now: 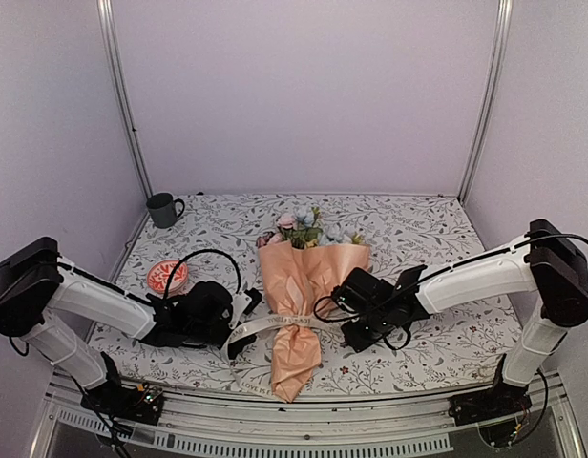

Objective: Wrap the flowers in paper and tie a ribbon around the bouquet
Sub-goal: Tie the half-tied ribbon around the folded bouquet.

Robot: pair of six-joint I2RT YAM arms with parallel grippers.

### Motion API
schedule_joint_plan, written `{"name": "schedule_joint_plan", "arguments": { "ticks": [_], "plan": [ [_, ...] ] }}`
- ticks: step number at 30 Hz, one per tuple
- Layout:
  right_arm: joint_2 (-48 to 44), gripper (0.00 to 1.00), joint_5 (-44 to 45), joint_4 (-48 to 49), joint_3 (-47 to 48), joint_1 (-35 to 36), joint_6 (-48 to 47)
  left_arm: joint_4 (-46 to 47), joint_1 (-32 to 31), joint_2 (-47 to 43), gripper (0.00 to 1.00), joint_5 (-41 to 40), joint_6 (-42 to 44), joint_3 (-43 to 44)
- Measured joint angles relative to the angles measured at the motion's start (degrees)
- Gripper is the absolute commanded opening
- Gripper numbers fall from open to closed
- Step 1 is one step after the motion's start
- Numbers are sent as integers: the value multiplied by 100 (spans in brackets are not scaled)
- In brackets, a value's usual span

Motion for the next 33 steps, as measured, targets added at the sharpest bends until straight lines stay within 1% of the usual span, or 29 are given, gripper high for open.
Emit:
{"name": "schedule_joint_plan", "arguments": {
  "ticks": [1, 2, 8, 15, 21, 26, 30, 33],
  "plan": [
    [2, 1, 15, 22, 2, -4, 0, -22, 2, -11, 0, -2, 13, 0],
    [9, 0, 26, 59, 2, -11, 4, -44, 4, -26, 0, -2, 22, 0],
    [-39, 0, -33, 166, -70, -46, 70, -210, 83, -212, 0, -24, 151, 0],
    [-614, 0, -319, 247, -704, -542, 409, -212, 562, -267, 0, 50, 223, 0],
    [-1248, 0, -892, 385, -1375, -903, 691, -111, 627, -267, 0, 227, 216, -116],
    [-1290, 0, -1346, 549, -1473, -1023, 778, -24, 737, -219, 0, 341, 116, -208],
    [-1379, 0, -1722, 798, -1692, -1423, 905, 199, 918, -105, 0, 411, -92, -225],
    [-1460, 0, -1971, 944, -1838, -1598, 938, 428, 953, 11, 0, 490, -223, -238]
  ]
}}
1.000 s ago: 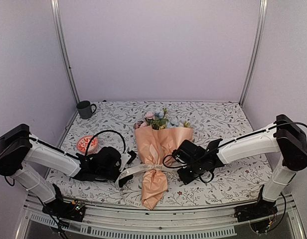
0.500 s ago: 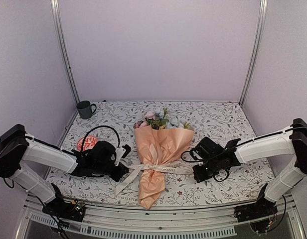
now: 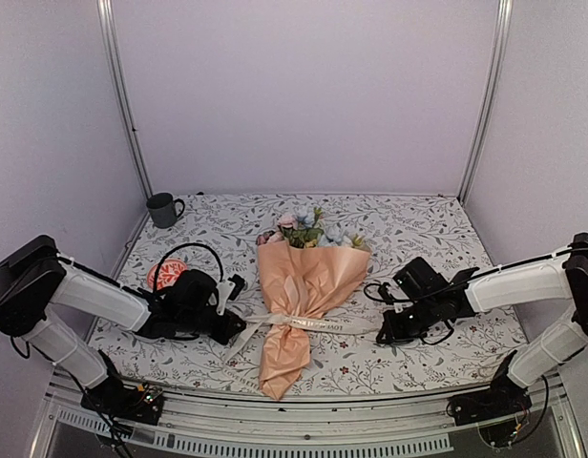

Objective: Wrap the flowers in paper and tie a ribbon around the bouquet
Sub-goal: Tie the half-tied ribbon around the folded bouquet.

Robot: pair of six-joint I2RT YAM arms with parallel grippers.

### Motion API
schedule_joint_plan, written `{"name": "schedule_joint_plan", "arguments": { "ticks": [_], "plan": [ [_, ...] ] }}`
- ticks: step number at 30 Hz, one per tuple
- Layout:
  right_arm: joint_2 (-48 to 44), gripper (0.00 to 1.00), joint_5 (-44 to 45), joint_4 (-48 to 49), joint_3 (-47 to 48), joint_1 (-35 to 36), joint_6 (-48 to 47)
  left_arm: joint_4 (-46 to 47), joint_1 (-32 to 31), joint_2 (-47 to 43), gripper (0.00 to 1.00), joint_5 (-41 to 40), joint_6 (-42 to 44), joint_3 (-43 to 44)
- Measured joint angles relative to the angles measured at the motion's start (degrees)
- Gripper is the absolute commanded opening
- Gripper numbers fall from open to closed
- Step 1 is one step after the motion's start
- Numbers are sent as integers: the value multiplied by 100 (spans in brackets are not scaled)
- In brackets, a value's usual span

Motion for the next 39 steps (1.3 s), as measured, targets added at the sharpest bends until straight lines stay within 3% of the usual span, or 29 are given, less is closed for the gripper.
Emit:
{"name": "schedule_joint_plan", "arguments": {
  "ticks": [10, 16, 22, 30, 39],
  "plan": [
    [0, 0, -286, 68, -42, -15, -24, 302, 9, 101, 0, 173, -116, -46],
    [-92, 0, -474, -190, 306, 111, -361, -302, -57, -208, 0, 81, 127, 39],
    [-363, 0, -1093, -55, 1213, 1058, -1005, -977, -59, -271, 0, -251, 1115, 1207],
    [382, 0, -1749, 439, 1665, 2402, -1191, -1078, 4, 1152, 0, -339, 2085, 3152],
    [1279, 0, -1884, 918, 1613, 3294, -756, -1283, 308, 2409, 0, -341, 2129, 3803]
  ]
}}
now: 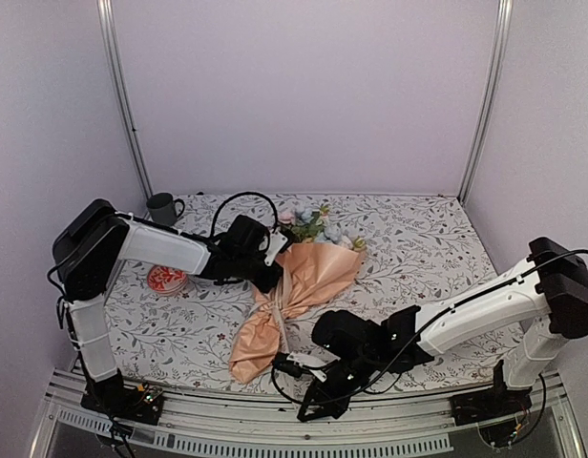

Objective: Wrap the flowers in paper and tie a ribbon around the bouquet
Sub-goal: Tie the half-tied ribbon around the folded bouquet.

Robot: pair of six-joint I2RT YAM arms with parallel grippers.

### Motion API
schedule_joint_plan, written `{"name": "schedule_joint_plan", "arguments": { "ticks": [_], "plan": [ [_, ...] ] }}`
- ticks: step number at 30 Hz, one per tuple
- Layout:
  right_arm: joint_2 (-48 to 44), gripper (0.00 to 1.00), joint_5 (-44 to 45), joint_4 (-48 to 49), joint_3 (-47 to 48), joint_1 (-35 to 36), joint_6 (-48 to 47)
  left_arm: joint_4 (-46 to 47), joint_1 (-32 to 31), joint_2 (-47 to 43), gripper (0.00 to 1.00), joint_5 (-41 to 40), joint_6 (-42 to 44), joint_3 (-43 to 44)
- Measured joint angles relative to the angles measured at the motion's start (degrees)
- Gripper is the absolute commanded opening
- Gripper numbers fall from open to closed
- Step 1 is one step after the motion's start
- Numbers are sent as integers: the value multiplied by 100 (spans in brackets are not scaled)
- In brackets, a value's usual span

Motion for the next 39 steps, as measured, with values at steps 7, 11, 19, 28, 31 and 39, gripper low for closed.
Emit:
{"name": "schedule_joint_plan", "arguments": {
  "ticks": [7, 11, 19, 28, 31, 39],
  "plan": [
    [251, 0, 52, 459, -529, 17, 361, 76, 223, 334, 0, 133, -245, 229],
    [385, 0, 44, 710, -549, 20, 470, 94, 229, 424, 0, 127, -404, 264],
    [402, 0, 61, 1058, -846, 15, 619, 98, 256, 439, 0, 116, -706, 269],
    [402, 0, 63, 1222, -957, -9, 761, 107, 280, 455, 0, 136, -750, 269],
    [396, 6, 129, 1174, -951, -9, 756, 164, 286, 431, 0, 162, -754, 225],
    [-188, 49, 254, 581, -846, -407, 603, 199, 302, -763, 0, 0, -774, -758]
  ]
}}
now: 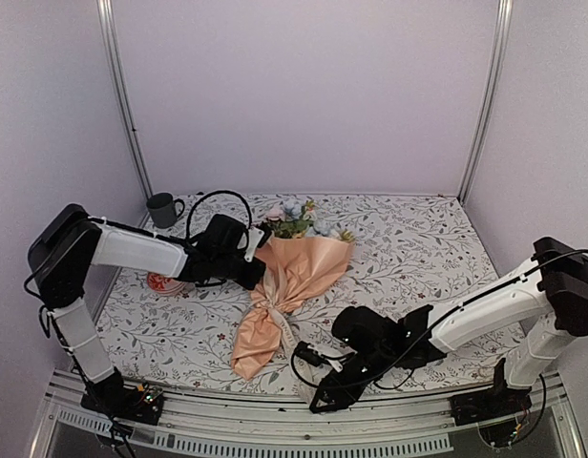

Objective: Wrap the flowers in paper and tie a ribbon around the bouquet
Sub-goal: Tie the half-tied ribbon around the folded bouquet, then adjust the folded bouquet at the center of the board.

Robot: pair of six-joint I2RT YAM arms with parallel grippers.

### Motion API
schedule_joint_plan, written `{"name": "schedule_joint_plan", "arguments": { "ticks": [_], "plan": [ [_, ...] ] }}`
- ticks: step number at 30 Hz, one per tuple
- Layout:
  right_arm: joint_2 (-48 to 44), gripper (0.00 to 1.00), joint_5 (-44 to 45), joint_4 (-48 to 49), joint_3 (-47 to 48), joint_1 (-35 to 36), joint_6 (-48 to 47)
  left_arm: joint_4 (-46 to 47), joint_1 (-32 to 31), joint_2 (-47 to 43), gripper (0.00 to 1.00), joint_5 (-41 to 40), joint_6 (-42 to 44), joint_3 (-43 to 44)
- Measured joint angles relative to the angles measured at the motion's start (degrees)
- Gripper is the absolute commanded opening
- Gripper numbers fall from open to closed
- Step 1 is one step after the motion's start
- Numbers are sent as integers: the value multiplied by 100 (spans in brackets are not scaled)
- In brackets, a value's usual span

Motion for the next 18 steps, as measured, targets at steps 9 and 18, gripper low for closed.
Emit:
{"name": "schedule_joint_plan", "arguments": {
  "ticks": [9, 18],
  "plan": [
    [-833, 62, 437, -210, 304, -1432, -168, 42, -391, -1390, 0, -50, -195, -1128],
    [459, 61, 1370, -223, 1445, -2232, 289, -87, -599, -1882, 0, -33, -772, -2339]
  ]
}}
